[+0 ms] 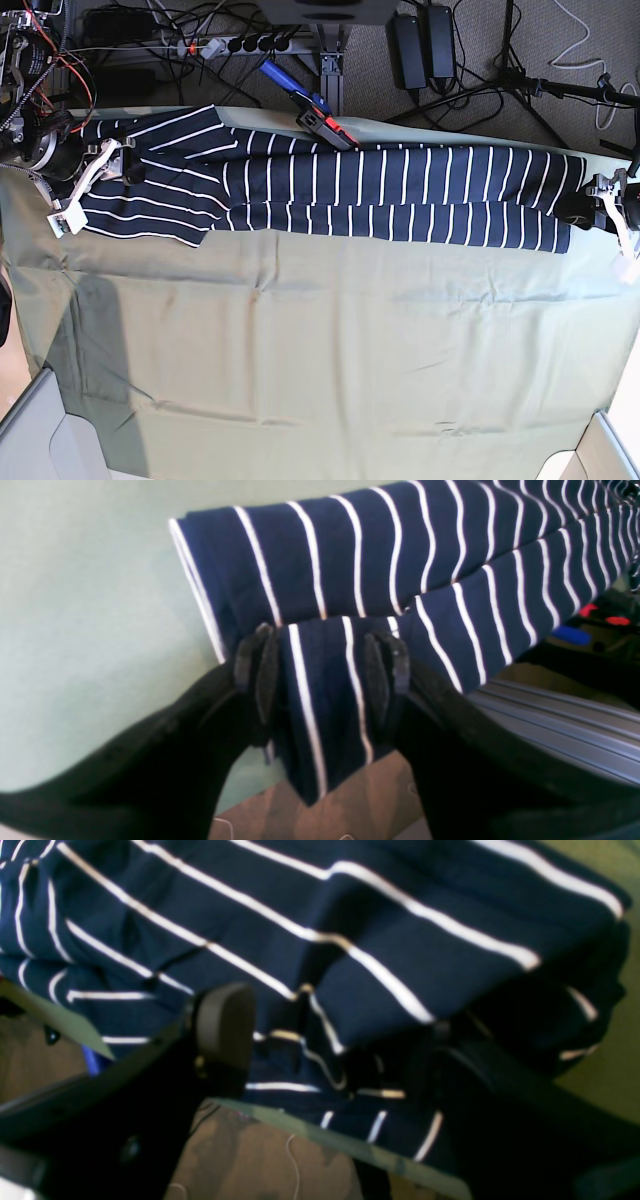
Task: Fold the T-shirt properly
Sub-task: 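Fold the held edge over again toward the collar side with both grippers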
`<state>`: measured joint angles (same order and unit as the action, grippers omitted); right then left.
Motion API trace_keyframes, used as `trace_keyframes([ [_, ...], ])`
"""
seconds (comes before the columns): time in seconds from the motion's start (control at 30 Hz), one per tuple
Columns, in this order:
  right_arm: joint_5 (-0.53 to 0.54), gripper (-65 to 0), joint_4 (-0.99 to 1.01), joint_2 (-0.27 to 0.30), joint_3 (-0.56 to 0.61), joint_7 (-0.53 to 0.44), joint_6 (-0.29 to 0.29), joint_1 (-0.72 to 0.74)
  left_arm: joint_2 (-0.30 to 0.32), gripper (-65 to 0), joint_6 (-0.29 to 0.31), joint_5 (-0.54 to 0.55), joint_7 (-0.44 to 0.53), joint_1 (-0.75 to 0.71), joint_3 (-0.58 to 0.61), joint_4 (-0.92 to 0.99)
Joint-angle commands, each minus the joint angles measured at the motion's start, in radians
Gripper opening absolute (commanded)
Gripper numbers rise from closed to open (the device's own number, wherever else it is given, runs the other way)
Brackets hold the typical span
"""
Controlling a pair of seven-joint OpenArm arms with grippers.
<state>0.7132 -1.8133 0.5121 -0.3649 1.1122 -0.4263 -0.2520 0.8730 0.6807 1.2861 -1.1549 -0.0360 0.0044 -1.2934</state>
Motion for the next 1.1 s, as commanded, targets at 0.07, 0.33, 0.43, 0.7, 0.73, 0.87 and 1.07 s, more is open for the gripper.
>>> trace_keyframes([
  [0.07,0.013,-22.6,-0.060,0.016,-0.040,-0.021,-0.068,0.010,0.028,-33.3,0.017,0.011,0.015,0.016,-0.042,-0.011],
  [0.33,0.013,-63.0,-0.171,0.014,-0.115,-0.098,-0.068,0.013,0.027,-33.3,0.017,0.007,0.030,0.001,-0.097,-0.004],
  [0.43,-0.012,-65.0,-0.158,-0.013,-0.114,-0.122,-0.068,0.013,0.023,-33.3,0.017,-0.079,0.109,-0.021,-0.097,0.019],
  [0.7,-0.031,-65.0,0.068,-0.036,-0.112,-0.168,-0.069,0.013,-0.025,-33.3,0.017,-0.177,0.204,-0.031,-0.097,0.098],
  [0.73,-0.037,-65.0,0.097,-0.036,-0.112,-0.174,-0.069,0.013,-0.031,-33.3,0.017,-0.172,0.204,-0.031,-0.097,0.098],
  [0.87,-0.032,-65.0,0.187,-0.036,-0.112,-0.178,-0.068,0.013,-0.056,-33.3,0.017,-0.161,0.193,-0.031,-0.097,0.098],
  [1.07,0.016,-65.0,0.211,-0.036,-0.112,-0.177,-0.069,0.013,-0.062,-33.3,0.017,-0.099,0.166,-0.031,-0.097,0.098],
])
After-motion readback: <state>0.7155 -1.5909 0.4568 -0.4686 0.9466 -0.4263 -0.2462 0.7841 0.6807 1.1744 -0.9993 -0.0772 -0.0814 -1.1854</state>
